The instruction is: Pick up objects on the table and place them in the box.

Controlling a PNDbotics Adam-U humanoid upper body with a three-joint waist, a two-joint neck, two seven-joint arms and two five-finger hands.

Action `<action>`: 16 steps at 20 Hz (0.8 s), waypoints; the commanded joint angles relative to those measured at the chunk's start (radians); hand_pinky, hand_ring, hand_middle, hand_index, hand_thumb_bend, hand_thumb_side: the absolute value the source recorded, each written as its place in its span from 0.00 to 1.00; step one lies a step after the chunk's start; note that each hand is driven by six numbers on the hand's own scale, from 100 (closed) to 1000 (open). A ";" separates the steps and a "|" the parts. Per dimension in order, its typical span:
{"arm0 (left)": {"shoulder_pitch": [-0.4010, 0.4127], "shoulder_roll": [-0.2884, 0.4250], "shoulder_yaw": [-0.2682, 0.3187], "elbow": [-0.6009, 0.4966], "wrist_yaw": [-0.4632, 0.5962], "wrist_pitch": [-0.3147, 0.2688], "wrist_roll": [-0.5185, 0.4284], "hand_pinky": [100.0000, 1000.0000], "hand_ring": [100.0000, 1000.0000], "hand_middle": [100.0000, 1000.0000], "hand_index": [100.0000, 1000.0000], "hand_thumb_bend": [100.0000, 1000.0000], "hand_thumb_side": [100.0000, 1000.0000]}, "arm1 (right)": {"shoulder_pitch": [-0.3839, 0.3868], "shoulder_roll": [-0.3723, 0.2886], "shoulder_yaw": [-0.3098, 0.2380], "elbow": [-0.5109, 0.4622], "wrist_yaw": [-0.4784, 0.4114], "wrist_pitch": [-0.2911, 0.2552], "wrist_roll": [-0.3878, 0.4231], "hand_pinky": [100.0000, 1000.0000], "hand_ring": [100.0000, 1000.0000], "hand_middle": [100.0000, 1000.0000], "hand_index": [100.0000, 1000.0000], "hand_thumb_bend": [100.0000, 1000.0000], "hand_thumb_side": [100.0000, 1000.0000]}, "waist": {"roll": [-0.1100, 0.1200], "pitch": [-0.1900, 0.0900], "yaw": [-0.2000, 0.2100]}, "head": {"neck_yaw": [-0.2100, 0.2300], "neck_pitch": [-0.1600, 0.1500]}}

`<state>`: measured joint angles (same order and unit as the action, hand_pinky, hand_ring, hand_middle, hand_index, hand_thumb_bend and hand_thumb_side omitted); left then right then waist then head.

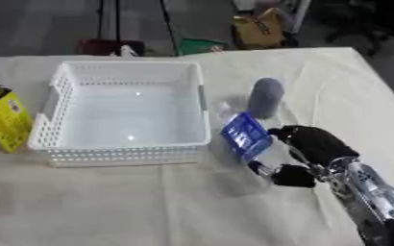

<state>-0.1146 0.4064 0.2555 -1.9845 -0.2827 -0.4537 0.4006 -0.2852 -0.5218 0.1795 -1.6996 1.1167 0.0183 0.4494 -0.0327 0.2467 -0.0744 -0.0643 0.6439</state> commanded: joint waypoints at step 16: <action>0.001 0.020 0.006 -0.015 0.008 0.001 -0.023 0.95 1.00 0.97 0.99 0.00 0.70 | -0.037 -0.011 -0.001 -0.093 0.056 0.017 0.017 0.81 0.86 0.78 0.98 0.44 1.00 | -0.024 -0.027 -0.016 | -0.008 -0.005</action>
<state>-0.1122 0.4064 0.2555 -1.9845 -0.2773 -0.4518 0.3818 -0.3088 -0.5213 0.1853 -1.7659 1.1516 0.0339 0.4742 -0.0588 0.2373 -0.0887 -0.0702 0.6433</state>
